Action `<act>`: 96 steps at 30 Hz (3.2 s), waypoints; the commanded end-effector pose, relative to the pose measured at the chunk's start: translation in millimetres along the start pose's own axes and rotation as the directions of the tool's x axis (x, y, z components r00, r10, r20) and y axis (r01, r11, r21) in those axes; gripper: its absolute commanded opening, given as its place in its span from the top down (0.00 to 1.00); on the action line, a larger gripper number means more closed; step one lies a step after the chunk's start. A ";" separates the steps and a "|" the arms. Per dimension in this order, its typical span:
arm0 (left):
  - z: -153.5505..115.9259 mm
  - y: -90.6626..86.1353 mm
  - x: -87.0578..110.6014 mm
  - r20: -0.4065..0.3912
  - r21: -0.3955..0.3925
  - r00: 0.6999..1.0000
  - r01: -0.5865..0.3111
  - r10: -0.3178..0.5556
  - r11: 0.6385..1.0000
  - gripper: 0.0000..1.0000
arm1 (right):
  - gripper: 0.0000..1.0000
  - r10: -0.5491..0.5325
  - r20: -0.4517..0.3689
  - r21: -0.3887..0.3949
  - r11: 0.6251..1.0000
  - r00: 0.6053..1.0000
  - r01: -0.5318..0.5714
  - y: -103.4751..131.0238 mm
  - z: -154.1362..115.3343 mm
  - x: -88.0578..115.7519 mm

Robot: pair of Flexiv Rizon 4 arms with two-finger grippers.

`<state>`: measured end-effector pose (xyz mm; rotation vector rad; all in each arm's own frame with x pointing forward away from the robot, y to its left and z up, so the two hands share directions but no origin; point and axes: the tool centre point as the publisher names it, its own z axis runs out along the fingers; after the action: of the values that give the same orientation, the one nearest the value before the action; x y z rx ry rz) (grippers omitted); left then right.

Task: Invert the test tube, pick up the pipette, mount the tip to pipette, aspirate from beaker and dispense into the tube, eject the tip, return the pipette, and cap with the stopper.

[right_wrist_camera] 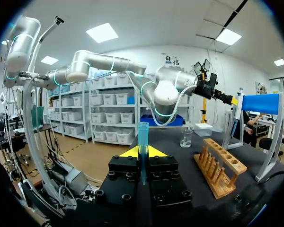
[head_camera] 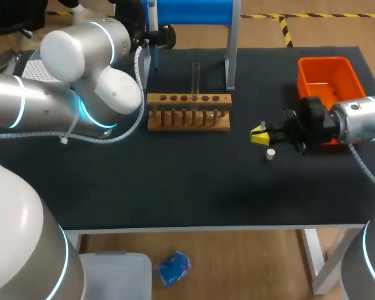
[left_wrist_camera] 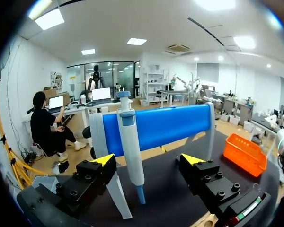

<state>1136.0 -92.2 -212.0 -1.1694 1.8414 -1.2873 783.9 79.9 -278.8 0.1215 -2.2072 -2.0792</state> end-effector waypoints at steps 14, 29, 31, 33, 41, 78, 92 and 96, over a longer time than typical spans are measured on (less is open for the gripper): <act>12.3 -4.1 6.0 0.613 -0.019 0.790 0.034 -0.015 0.999 0.20 | 1.00 0.000 -0.001 0.002 1.000 1.000 0.000 0.5 -0.4 0.2; 14.4 -2.6 -2.0 0.564 0.004 0.822 0.086 -0.073 0.996 0.00 | 1.00 0.000 -0.001 0.002 1.000 1.000 0.000 0.5 -0.4 0.2; 13.7 -2.3 -2.9 0.549 0.002 0.833 0.091 -0.077 0.996 0.00 | 1.00 0.000 -0.001 0.002 1.000 1.000 0.000 0.5 -0.4 0.2; 12.8 -2.2 -3.4 0.527 0.006 0.845 0.099 -0.087 0.995 0.00 | 1.00 0.000 -0.001 0.002 1.000 1.000 0.000 0.5 -0.4 0.2; 10.8 -2.0 -3.8 0.499 0.005 0.862 0.107 -0.095 0.994 0.00 | 1.00 0.000 -0.001 0.002 1.000 1.000 0.000 0.5 -0.4 0.2; 29.7 -1.3 -13.7 0.417 -0.019 0.906 0.095 -0.079 0.995 0.37 | 1.00 0.000 -0.001 0.002 1.000 1.000 0.000 0.5 -0.4 0.2; 37.0 -2.0 -17.8 0.410 -0.015 0.909 0.092 -0.078 0.996 0.46 | 1.00 0.000 -0.001 0.002 1.000 1.000 0.000 0.5 -0.4 0.2; 38.4 -1.1 -18.6 0.406 -0.016 0.911 0.094 -0.079 0.995 0.51 | 1.00 0.000 -0.001 0.002 1.000 1.000 0.000 0.5 -0.4 0.2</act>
<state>1174.1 -92.5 -222.8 -1.4298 1.5234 -0.9600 783.9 80.0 -278.9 0.1216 -2.2071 -2.0793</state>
